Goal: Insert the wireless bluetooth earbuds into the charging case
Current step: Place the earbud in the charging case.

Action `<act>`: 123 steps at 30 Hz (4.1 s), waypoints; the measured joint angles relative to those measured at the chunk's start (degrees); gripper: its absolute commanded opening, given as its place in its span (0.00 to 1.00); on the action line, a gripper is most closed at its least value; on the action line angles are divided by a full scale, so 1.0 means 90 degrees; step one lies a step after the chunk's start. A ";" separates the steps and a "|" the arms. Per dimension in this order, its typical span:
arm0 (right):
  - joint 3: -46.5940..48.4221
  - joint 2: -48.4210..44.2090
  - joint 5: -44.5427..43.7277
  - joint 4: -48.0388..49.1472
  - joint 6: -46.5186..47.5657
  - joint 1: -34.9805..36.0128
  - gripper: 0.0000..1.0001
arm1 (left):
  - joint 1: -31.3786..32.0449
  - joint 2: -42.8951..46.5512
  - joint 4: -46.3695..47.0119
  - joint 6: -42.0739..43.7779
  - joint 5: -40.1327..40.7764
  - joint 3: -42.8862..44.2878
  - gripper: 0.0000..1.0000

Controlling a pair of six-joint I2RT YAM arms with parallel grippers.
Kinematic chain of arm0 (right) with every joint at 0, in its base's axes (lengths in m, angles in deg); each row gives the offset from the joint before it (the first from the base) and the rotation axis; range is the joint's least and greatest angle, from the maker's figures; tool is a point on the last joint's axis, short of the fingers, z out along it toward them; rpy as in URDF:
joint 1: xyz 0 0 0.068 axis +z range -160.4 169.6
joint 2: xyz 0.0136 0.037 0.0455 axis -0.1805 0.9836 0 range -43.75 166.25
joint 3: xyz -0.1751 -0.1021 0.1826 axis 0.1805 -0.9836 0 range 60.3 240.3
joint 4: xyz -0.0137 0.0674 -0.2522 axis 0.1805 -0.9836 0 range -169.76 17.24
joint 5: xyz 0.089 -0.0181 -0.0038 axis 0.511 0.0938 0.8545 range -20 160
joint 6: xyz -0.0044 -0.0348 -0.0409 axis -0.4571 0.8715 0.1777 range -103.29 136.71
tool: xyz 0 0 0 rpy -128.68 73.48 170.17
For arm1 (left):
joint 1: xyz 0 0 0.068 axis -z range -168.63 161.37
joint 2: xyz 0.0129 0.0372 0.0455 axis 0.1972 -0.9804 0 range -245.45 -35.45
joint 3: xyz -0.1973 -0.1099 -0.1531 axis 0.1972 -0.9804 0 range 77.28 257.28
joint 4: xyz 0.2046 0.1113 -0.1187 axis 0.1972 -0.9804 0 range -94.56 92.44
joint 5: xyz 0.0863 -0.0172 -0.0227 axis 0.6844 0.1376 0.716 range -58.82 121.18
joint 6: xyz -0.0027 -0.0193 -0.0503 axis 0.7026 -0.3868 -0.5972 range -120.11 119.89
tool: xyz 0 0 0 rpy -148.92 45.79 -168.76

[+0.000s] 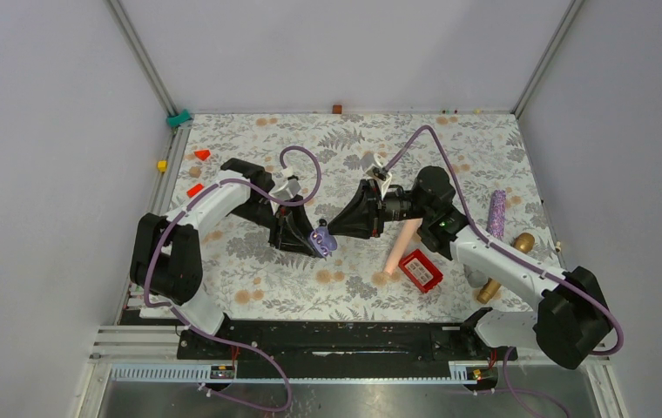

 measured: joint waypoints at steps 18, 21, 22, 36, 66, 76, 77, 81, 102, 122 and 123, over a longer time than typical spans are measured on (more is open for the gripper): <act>-0.0036 0.0136 0.0573 0.0321 -0.0126 0.0129 0.29 | 0.0000 0.0005 -0.0002 0.0049 0.0000 -0.0022 0.00; -0.0068 0.0136 0.0651 0.0321 -0.0119 0.0136 0.29 | 0.0000 0.0005 -0.0002 0.0056 0.0000 -0.0022 0.00; -0.0078 0.0143 0.0678 0.0321 -0.0114 0.0138 0.29 | 0.0000 0.0005 -0.0002 0.0066 0.0000 -0.0022 0.00; -0.0119 0.0146 0.0653 -0.0085 0.0318 0.0204 0.35 | 0.0000 0.0056 -0.0002 0.0202 0.0007 -0.0022 0.00; -0.0192 0.0189 0.0066 0.0029 0.0146 0.0352 0.37 | 0.0000 0.0092 -0.0002 0.0202 0.0197 -0.0019 0.00; -0.0214 0.0253 0.0061 0.0119 0.0095 0.0432 0.37 | 0.0000 0.0092 -0.0002 0.0202 0.0197 -0.0019 0.00; -0.0214 0.0253 0.0061 0.0119 0.0102 0.0432 0.37 | 0.0000 0.0092 -0.0002 0.0202 0.0197 -0.0019 0.00; -0.0214 0.0253 0.0061 0.0080 0.0170 0.0432 0.37 | 0.0000 0.0092 -0.0002 0.0202 0.0197 -0.0019 0.00; -0.0211 0.0253 -0.0112 -0.0787 0.0860 0.0437 0.36 | 0.0000 0.0092 0.0002 0.0185 0.0206 -0.0007 0.00; -0.0260 0.0214 -0.0044 -0.0053 0.0369 0.0457 0.38 | -0.0012 0.0092 0.0002 0.0185 0.0243 -0.0007 0.00; -0.0279 0.0214 -0.0092 -0.0012 0.0347 0.0457 0.38 | -0.0012 0.0092 0.0000 0.0185 0.0243 -0.0007 0.00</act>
